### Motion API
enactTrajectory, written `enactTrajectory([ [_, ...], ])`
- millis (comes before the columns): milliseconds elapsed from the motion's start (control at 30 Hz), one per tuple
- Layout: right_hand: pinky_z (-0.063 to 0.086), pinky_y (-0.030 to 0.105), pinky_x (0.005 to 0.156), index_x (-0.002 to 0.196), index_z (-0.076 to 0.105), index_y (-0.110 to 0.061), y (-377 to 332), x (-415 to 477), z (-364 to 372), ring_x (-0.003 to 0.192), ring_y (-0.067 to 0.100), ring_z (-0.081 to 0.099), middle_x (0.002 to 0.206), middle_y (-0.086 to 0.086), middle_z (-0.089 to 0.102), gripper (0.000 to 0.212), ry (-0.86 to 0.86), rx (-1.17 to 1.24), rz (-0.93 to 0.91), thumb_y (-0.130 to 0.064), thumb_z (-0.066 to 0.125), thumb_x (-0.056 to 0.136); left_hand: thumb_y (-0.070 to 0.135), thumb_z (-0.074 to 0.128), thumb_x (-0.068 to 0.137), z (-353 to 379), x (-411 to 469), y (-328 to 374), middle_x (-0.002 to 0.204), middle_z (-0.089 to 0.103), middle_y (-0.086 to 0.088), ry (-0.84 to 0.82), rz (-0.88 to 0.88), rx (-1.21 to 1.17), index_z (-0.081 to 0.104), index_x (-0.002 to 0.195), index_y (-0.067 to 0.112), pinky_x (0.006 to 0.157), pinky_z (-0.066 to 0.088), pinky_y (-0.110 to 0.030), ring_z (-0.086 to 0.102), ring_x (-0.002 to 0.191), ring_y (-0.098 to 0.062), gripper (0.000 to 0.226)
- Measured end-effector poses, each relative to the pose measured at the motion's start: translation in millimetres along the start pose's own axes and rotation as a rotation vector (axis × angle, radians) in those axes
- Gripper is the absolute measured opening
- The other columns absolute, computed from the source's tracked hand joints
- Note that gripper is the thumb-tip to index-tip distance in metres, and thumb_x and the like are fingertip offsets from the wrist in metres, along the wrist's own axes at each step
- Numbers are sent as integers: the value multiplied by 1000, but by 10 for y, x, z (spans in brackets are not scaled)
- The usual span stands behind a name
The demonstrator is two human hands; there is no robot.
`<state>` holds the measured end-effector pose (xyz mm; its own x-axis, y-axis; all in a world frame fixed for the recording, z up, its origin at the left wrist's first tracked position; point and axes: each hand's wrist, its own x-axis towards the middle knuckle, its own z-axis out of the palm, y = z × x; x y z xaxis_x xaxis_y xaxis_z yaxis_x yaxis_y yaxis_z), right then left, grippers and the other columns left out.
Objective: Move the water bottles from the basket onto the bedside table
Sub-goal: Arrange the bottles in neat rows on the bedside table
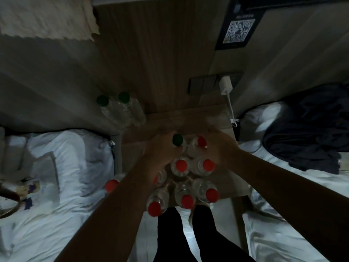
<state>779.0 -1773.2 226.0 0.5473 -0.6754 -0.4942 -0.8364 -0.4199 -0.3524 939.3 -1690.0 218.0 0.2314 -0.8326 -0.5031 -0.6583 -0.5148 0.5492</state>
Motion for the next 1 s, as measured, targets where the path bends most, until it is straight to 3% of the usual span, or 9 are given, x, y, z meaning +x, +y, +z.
enactTrajectory([
  [200,52,36,79,100,62,-28,90,143,56,91,22,63,97,0,67,36,-39,67,52,-57,63,79,38,75,76,79,195,-56,101,70,-4,20,39,-101,66,106,14,83,53,-35,64,94,-19,39],
  [300,52,36,73,75,56,-28,97,235,104,80,21,63,84,1,67,29,-2,98,42,-56,63,78,37,76,76,141,267,-118,93,70,-5,36,24,-185,67,97,11,79,54,-36,65,88,-19,35],
  [433,51,35,62,59,50,-27,109,321,191,65,16,62,65,-2,62,34,55,249,64,-52,64,77,57,67,67,190,384,-183,83,69,1,81,16,-183,66,88,16,77,55,-41,65,79,-13,46],
  [533,57,41,64,56,53,-29,141,402,205,65,18,65,64,0,65,33,112,396,83,-59,60,66,39,75,75,179,498,-276,74,59,18,106,-52,-211,61,74,33,78,52,-27,59,75,-1,16],
  [600,56,36,64,57,52,-29,148,462,178,65,16,64,63,-4,63,40,130,397,84,-69,53,59,32,74,79,130,547,-306,72,50,19,139,-42,-166,54,74,34,67,39,-7,50,68,7,21],
  [700,49,22,59,61,56,-28,119,551,135,59,2,59,57,-11,57,31,133,379,-6,-55,63,74,25,71,82,-7,637,-420,67,47,13,154,-11,-165,52,68,29,58,37,0,50,59,6,24],
  [767,55,30,64,67,66,-23,71,647,111,62,5,63,62,-7,65,32,138,359,-25,-53,62,76,35,69,82,-103,686,-490,75,57,7,162,-22,-114,65,81,21,69,44,-13,62,76,-8,15],
  [833,56,32,68,72,70,-19,-22,755,71,66,10,65,68,-1,69,29,141,368,-5,-47,65,78,44,68,80,-207,754,-542,90,65,1,187,4,-101,68,98,18,80,48,-29,65,92,-23,32],
  [1000,50,24,60,77,69,-18,-306,1051,12,68,9,64,71,-1,68,24,220,430,-85,-42,65,78,50,63,79,-455,891,-502,99,69,-9,291,-15,-39,67,102,16,77,45,-29,65,94,-28,41],
])
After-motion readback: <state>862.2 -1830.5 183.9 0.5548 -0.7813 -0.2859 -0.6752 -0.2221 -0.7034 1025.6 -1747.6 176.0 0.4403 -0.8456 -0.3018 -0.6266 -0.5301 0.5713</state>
